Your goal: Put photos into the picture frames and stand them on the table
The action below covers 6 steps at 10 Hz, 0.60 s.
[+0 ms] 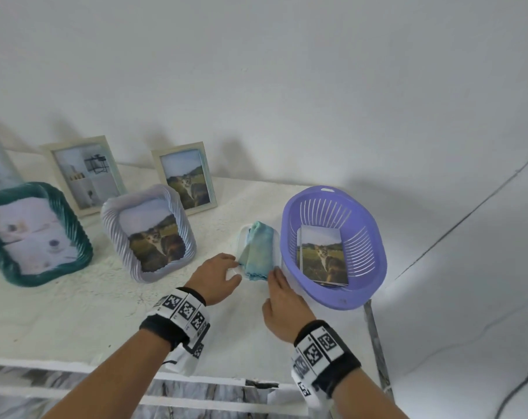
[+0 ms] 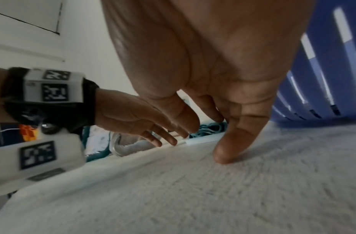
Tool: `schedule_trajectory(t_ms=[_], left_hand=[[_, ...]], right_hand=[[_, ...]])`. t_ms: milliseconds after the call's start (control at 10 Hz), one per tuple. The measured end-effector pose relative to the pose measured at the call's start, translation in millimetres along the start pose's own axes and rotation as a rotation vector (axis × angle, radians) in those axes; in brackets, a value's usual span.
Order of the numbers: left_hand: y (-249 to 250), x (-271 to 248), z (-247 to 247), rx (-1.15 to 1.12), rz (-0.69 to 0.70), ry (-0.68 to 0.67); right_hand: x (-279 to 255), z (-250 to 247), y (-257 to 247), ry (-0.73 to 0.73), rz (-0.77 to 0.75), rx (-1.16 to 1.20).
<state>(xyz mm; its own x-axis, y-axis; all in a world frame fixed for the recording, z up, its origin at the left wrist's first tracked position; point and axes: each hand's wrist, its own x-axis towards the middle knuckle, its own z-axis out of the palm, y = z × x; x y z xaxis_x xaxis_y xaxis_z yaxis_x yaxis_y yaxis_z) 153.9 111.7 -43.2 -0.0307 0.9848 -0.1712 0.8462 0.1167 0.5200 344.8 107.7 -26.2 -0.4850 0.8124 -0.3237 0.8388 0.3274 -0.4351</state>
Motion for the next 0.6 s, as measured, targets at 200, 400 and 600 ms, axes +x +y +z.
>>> schedule_trajectory(t_ms=[200,400,600], left_hand=[[-7.1,3.0,9.7,0.058,0.067,-0.068],[-13.4,4.0,11.5,0.078,0.110,-0.131],[-23.6,-21.5,-6.5,-0.160,0.145,-0.085]], right_hand=[[0.2,5.6,1.8,-0.006,0.084,-0.057],[-3.5,8.0,2.5,0.020,0.132,-0.011],[-21.4,8.7,-19.6,0.100,0.062,0.099]])
